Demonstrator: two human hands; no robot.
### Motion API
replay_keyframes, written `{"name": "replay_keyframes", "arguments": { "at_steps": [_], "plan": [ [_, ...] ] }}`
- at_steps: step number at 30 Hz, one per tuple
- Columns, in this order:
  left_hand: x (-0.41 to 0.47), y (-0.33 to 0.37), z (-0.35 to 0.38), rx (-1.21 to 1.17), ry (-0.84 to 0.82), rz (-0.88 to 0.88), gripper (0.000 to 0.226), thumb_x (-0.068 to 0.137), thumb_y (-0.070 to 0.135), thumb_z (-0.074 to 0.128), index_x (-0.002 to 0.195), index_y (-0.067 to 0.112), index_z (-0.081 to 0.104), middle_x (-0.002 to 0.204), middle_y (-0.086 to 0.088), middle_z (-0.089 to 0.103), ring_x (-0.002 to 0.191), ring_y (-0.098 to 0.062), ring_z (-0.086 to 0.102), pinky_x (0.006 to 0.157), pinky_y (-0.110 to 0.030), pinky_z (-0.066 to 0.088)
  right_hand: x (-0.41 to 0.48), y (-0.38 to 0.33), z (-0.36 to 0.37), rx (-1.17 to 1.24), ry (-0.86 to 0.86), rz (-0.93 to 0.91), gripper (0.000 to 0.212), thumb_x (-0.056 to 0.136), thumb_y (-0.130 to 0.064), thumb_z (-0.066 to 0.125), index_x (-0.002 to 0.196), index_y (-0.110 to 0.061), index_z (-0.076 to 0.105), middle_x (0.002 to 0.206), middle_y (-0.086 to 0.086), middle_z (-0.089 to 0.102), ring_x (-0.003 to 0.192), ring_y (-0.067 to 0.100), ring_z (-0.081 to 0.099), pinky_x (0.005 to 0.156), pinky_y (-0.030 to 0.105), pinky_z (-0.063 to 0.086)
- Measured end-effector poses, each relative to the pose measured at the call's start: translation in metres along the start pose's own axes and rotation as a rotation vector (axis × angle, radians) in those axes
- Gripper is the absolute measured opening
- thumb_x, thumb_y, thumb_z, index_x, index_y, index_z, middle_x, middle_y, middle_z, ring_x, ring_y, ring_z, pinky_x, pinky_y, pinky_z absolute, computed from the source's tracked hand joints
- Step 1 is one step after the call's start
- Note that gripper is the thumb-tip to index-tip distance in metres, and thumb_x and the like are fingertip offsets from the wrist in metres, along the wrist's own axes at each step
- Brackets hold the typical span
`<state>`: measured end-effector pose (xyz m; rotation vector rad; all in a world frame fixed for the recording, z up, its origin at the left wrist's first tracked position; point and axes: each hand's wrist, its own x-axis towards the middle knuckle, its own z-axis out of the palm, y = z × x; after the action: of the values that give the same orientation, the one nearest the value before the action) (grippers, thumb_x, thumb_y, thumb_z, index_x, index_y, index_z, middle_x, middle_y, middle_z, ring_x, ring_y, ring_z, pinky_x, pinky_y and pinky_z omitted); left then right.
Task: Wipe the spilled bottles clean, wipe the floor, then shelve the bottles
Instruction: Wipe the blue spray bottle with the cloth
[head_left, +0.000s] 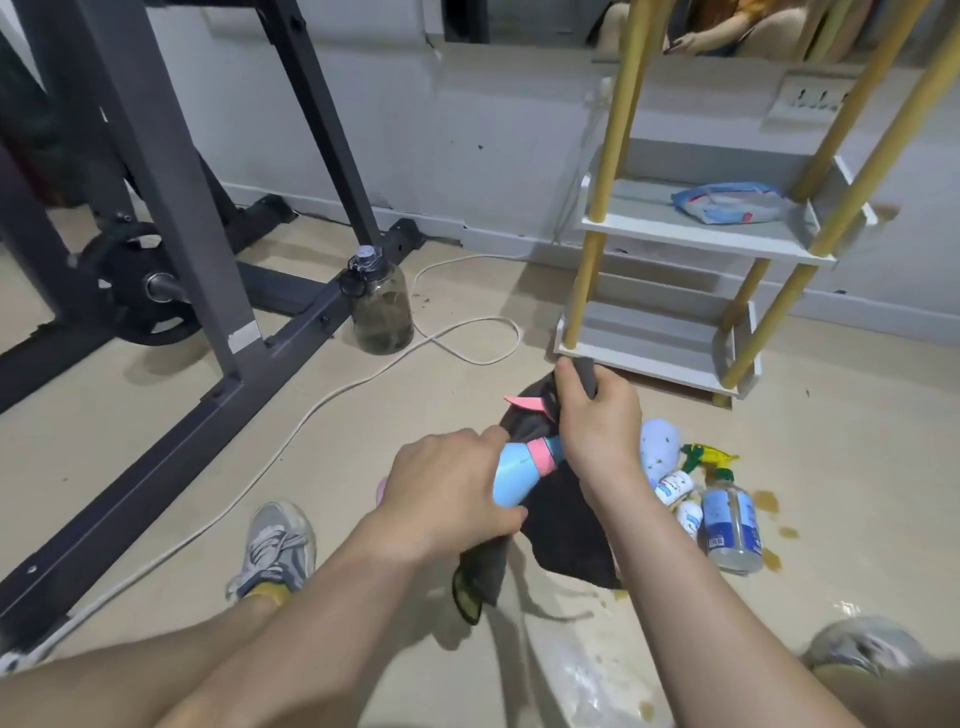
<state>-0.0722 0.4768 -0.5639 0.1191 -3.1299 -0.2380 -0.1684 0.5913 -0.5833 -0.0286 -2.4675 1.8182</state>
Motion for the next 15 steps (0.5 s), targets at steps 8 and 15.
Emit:
{"name": "replay_keyframes", "arguments": {
  "at_steps": [8, 15],
  "plan": [
    [0.017, -0.008, 0.003, -0.042, -0.006, -0.188, 0.041, 0.067, 0.050, 0.062, 0.092, 0.022, 0.043, 0.082, 0.006, 0.053, 0.072, -0.023, 0.051, 0.058, -0.032, 0.034, -0.015, 0.018, 0.012, 0.202, -0.217, 0.201, 0.036, 0.092, -0.042, 0.058, 0.079, -0.009, 0.063, 0.075, 0.011, 0.069, 0.070, 0.022, 0.061, 0.068, 0.039, 0.051],
    [0.000, -0.001, -0.004, -0.149, -0.059, -0.170, 0.042, 0.066, 0.054, 0.065, 0.085, 0.024, 0.042, 0.074, 0.008, 0.053, 0.069, -0.021, 0.053, 0.056, -0.031, 0.036, 0.012, -0.006, 0.000, -0.095, -0.357, 0.098, 0.074, 0.093, -0.066, 0.038, 0.081, 0.002, 0.063, 0.075, 0.011, 0.070, 0.071, 0.028, 0.063, 0.076, 0.041, 0.053]
  ]
}}
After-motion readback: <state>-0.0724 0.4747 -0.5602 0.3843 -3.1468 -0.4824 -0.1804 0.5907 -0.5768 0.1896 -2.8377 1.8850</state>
